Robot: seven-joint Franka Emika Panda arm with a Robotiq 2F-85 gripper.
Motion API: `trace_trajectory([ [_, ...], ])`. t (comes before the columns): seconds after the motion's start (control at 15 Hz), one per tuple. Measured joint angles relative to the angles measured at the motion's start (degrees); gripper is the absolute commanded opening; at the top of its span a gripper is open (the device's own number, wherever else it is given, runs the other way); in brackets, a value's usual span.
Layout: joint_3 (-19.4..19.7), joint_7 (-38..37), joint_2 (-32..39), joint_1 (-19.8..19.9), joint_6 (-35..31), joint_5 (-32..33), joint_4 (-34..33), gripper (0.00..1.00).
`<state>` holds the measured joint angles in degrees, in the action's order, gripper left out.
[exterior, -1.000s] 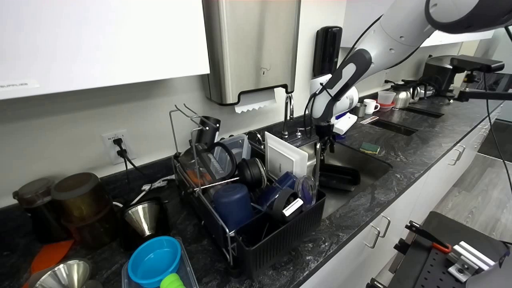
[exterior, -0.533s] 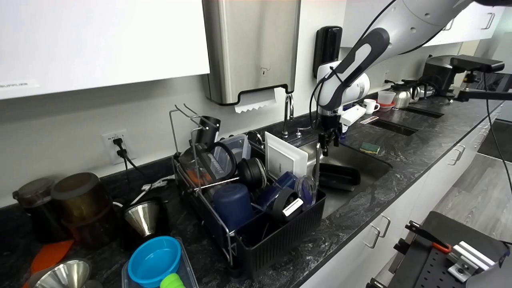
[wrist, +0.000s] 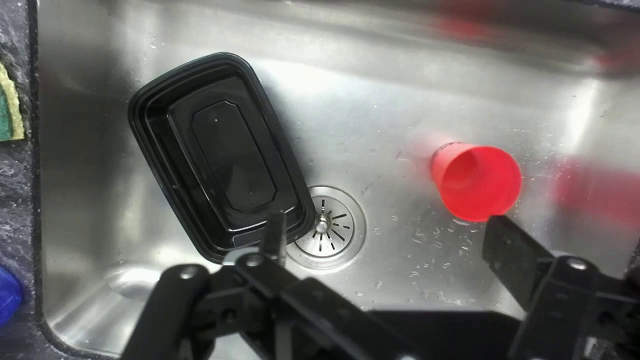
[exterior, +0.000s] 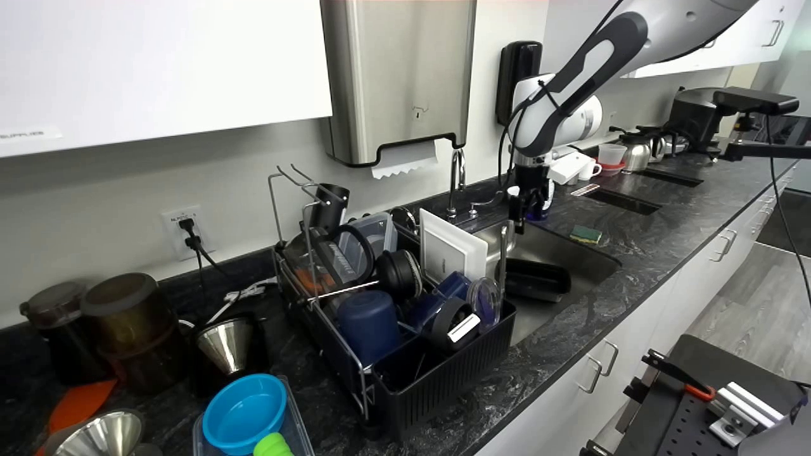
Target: Remove the black lunchbox from the dish rack and place it in the sink
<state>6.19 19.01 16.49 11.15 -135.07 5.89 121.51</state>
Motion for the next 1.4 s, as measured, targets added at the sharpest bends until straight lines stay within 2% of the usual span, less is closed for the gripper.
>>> trace_trajectory([
  [0.33,-0.1,0.2,-2.4,-0.2,0.7,-0.3,1.2,1.00],
  [0.6,-0.7,1.9,-4.0,-0.3,5.3,-2.3,1.3,1.00],
  [1.4,-0.7,2.0,-4.2,-0.3,5.5,-2.3,1.4,1.00],
])
